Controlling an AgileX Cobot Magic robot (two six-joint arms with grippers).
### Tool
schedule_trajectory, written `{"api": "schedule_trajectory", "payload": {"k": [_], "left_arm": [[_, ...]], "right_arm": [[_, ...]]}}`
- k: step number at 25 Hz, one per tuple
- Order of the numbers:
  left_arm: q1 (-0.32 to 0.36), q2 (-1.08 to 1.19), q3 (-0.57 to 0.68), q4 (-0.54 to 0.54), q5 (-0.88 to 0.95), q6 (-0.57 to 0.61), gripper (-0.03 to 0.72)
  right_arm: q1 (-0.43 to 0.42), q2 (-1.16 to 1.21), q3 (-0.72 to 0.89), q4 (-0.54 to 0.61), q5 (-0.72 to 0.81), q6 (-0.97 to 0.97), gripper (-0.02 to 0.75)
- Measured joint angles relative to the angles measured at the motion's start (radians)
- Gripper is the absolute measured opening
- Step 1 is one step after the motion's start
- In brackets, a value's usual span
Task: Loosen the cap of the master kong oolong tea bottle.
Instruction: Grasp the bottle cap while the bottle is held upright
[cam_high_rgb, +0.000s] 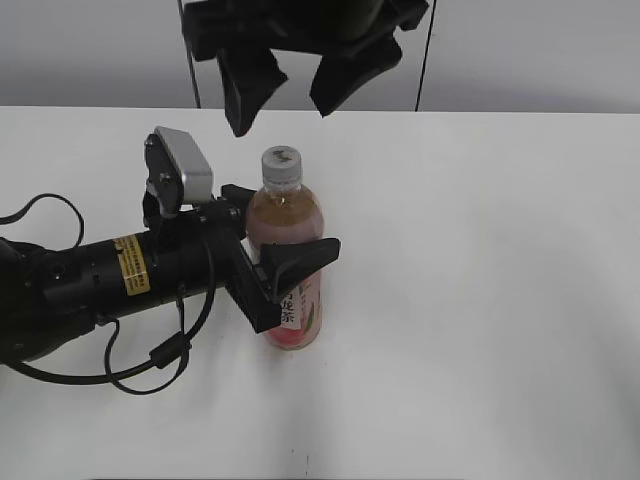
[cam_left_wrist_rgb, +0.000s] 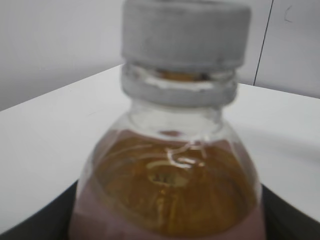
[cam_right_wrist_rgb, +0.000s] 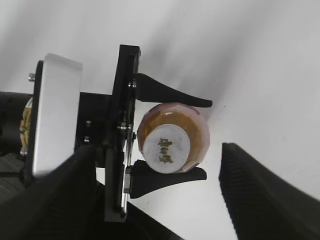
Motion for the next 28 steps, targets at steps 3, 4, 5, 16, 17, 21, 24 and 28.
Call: {"api": "schedule_trajectory", "payload": {"k": [3, 4, 5, 16, 17, 21, 24, 28], "left_arm": [[0.0, 0.0, 0.0, 0.0, 0.0, 0.0, 0.445], [0.0, 0.0, 0.0, 0.0, 0.0, 0.0, 0.445], [0.0, 0.0, 0.0, -0.001, 0.0, 0.0, 0.445], [0.0, 0.0, 0.0, -0.001, 0.0, 0.0, 0.445], [0.0, 0.0, 0.0, -0.001, 0.0, 0.0, 0.445], [0.0, 0.0, 0.0, 0.0, 0.0, 0.0, 0.445], [0.0, 0.0, 0.0, 0.0, 0.0, -0.001, 0.445], [0.0, 0.0, 0.0, 0.0, 0.0, -0.001, 0.445]], "right_arm": [[0.0, -0.001, 0.0, 0.021, 0.0, 0.089, 0.576], [0.0, -0.001, 0.0, 0.03, 0.0, 0.105, 0.576], [0.0, -0.001, 0.0, 0.038, 0.0, 0.115, 0.576], [0.0, 0.028, 0.036, 0.038, 0.0, 0.133, 0.541], [0.0, 0.037, 0.036, 0.033, 0.0, 0.133, 0.533], [0.0, 0.052, 0.036, -0.002, 0.0, 0.133, 0.496], [0.0, 0.056, 0.036, -0.018, 0.0, 0.133, 0.476], [0.0, 0.057, 0.036, -0.021, 0.0, 0.133, 0.47]]}}
